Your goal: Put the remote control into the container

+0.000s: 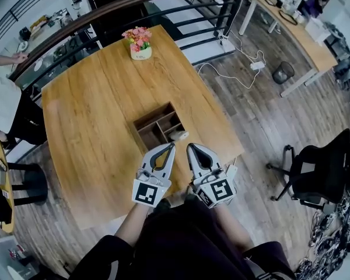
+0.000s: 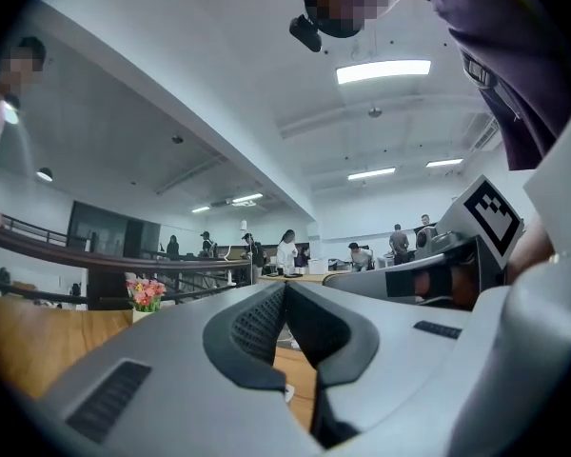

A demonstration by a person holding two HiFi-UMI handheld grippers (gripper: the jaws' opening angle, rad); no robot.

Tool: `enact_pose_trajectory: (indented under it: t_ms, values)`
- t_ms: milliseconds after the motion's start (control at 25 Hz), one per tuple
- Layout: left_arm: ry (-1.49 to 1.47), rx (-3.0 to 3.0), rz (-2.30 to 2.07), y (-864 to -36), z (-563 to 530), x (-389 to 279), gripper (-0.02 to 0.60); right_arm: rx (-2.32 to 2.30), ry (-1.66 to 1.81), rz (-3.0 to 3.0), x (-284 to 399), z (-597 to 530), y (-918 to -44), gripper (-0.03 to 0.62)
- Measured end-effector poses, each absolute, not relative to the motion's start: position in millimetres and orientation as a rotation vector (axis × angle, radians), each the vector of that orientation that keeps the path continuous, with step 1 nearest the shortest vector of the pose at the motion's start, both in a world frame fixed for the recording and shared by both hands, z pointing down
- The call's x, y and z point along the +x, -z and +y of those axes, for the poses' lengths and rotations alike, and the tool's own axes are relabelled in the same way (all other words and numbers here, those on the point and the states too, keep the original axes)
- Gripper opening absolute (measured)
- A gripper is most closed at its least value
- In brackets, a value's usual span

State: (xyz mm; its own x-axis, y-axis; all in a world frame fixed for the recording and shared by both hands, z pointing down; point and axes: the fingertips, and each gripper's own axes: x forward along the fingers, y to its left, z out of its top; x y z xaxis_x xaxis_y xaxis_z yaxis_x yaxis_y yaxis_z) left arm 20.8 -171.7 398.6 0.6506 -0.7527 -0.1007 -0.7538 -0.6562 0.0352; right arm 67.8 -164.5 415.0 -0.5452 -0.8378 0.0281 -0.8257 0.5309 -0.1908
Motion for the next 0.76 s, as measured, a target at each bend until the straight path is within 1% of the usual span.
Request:
enact_pose_trajectory:
  t_ms: [200,760]
  values:
    - [-0.206,-2.812,1.309,-383,-154,19,0.012,-1.426,0.246,2.703,61,-148,-406,0.018]
    - [-0.205,-2.768,1.347,-379,-138,15,0.012,-1.406,0.232,2.700,61,-136,-402,0.018]
